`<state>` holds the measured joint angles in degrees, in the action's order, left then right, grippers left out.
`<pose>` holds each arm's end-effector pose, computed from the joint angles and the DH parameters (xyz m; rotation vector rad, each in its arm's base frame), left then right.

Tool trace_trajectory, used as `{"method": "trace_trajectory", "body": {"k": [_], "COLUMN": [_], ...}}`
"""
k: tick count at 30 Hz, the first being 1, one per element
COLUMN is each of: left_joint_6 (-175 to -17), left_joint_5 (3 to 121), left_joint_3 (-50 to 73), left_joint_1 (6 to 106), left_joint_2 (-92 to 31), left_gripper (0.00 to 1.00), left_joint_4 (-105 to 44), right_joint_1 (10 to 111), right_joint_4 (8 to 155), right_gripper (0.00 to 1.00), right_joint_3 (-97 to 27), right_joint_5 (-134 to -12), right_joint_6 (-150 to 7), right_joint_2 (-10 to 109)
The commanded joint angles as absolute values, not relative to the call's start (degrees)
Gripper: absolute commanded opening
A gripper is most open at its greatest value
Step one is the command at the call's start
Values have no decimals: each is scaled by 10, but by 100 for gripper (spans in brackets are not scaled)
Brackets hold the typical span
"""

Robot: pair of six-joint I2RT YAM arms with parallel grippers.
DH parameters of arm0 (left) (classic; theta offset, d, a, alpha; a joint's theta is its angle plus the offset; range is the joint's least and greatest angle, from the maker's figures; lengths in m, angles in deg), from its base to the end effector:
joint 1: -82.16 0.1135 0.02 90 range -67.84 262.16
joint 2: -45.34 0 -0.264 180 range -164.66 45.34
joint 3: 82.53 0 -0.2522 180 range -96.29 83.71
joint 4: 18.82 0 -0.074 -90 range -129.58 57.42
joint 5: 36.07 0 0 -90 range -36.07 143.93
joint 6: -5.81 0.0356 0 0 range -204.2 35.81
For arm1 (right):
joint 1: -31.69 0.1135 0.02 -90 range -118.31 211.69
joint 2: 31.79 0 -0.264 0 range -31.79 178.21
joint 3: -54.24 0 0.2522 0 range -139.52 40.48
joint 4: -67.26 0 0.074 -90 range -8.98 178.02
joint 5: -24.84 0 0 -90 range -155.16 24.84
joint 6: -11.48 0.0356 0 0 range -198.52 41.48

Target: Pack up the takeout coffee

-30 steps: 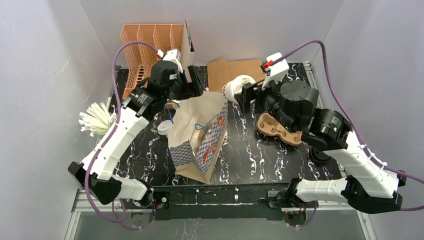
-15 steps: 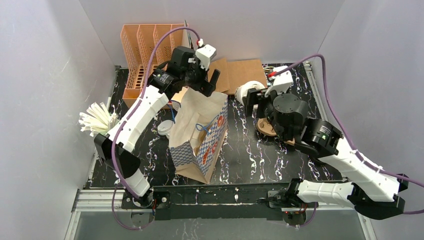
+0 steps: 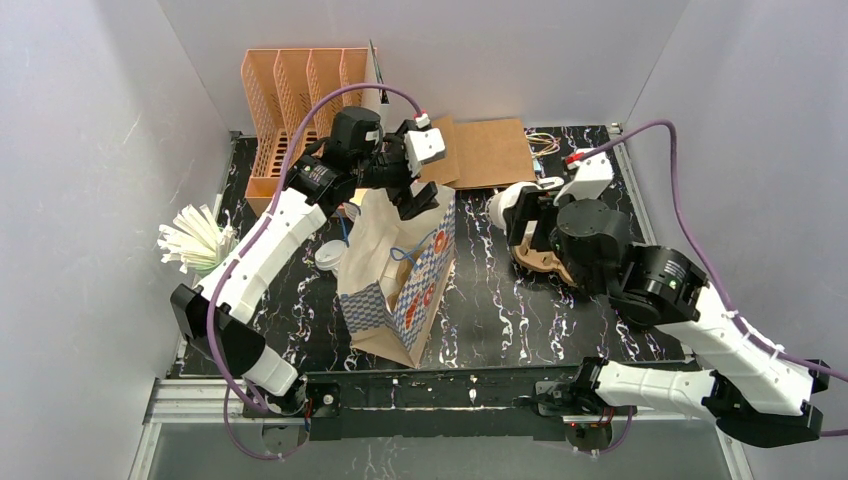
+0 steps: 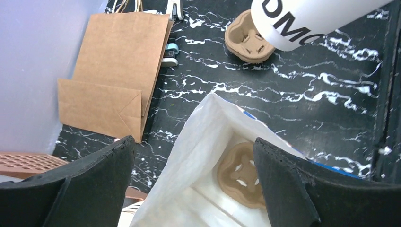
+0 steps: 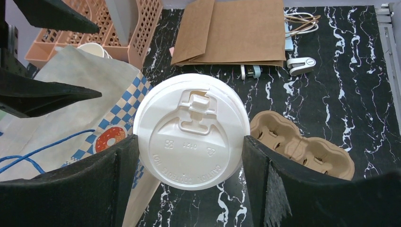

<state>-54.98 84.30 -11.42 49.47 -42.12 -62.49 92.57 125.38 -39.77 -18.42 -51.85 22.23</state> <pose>0.2764 -0.1988 0.4298 1.2820 1.4604 -0.5576 0.0964 0.1199 0.4586 0.0090 1.7973 0.3249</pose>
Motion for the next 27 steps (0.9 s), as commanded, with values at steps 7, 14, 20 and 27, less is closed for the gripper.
{"method": "trace_trajectory", "body": {"k": [7, 14, 20, 27], "left_joint_6": [-395, -381, -357, -445], "left_joint_5": [817, 770, 704, 645], "left_joint_3": [-132, -139, -140, -194], "left_joint_1": [486, 430, 390, 367], "left_joint_2": [-449, -477, -496, -546], "left_gripper": [87, 88, 83, 21], "left_joint_4": [-687, -686, -668, -635], "right_joint_1": [927, 927, 927, 926], "right_joint_4": [1252, 1254, 1253, 1261], "right_gripper": [56, 54, 54, 52], "right_joint_3": [-429, -424, -418, -416], "right_joint_5": [-196, -186, -183, -169], "right_joint_6": [-525, -530, -538, -537], "right_joint_2": [242, 227, 211, 197]}}
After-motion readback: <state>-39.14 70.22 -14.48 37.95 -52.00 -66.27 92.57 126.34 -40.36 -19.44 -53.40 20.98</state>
